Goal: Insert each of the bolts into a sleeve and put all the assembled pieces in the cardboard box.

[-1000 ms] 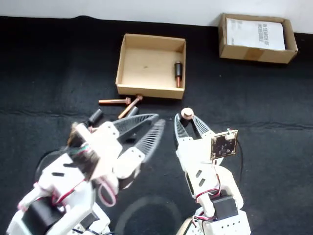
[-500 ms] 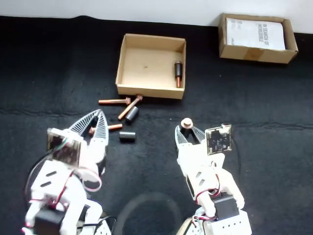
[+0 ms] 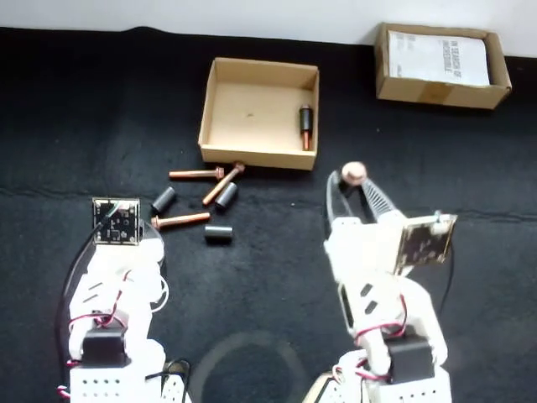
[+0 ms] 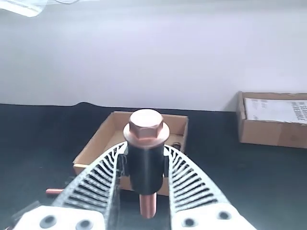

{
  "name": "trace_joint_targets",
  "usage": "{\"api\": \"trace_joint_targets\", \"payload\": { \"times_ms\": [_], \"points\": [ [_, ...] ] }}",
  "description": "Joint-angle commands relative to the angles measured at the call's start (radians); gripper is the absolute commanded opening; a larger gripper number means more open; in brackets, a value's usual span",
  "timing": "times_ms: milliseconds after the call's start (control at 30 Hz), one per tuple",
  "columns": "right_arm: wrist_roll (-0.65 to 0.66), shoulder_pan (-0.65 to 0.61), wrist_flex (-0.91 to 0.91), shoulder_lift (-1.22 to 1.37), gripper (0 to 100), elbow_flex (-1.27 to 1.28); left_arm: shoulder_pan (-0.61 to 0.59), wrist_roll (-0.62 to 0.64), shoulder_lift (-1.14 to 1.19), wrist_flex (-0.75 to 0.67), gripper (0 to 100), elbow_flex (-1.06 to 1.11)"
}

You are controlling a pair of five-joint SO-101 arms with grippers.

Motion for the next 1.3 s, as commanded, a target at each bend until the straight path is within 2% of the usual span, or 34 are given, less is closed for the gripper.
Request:
{"api": "trace_joint_targets", "payload": {
  "times_ms": [0, 200, 467, 600, 933, 1067, 1267],
  "points": [
    [-0.002, 0.018, -0.033, 0.199, 0.6, -0.193, -0.015, -0.003, -0.012, -0.002, 1, 0.022],
    [-0.008, 0.019, -0.033, 0.573, 0.6, -0.463, -0.018, -0.003, -0.004, -0.023, 1, 0.125],
    [-0.009, 0.018, -0.028, 0.958, 0.6, -0.809, -0.019, -0.006, -0.004, -0.009, 1, 0.124],
    [-0.011, 0.018, -0.028, 1.139, 0.6, -0.961, -0.018, -0.006, -0.004, 0.037, 1, 0.124],
    [-0.011, -0.027, -0.027, 1.506, 0.6, -1.218, -0.021, -0.008, -0.005, 0.035, 1, 0.124],
    [-0.009, -0.054, -0.027, 1.672, 0.6, -1.363, -0.079, -0.008, -0.007, 0.023, 1, 0.124],
    [-0.009, -0.067, 0.125, 1.951, 0.6, -1.699, -0.099, -0.008, -0.004, -0.002, 1, 0.124]
  ]
}}
